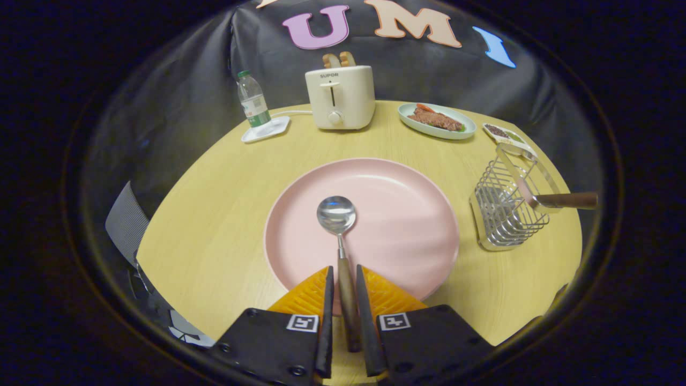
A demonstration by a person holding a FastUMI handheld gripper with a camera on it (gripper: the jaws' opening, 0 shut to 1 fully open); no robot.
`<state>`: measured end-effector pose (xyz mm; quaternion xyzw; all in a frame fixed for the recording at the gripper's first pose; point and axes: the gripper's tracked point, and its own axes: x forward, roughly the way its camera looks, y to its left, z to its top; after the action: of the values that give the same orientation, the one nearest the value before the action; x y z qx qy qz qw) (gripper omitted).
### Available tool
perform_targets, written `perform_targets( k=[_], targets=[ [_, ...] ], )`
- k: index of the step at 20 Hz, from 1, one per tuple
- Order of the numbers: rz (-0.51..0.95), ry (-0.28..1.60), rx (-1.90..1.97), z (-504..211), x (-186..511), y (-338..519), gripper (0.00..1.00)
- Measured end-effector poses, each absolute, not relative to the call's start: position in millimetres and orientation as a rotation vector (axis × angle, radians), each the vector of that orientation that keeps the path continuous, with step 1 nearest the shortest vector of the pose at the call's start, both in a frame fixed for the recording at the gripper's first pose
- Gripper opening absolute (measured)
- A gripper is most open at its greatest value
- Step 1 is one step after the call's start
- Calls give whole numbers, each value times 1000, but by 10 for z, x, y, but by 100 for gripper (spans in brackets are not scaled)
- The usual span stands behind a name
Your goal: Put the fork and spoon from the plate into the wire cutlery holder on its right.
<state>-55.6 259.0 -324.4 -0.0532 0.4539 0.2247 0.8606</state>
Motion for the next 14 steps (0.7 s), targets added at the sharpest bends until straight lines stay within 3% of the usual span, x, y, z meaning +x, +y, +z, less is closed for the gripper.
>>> perform_targets(
  k=[6,14],
  targets=[
    [430,949,-158,-3243,-503,2516,5],
    [401,964,-68,-3022,-469,2413,3]
  ],
)
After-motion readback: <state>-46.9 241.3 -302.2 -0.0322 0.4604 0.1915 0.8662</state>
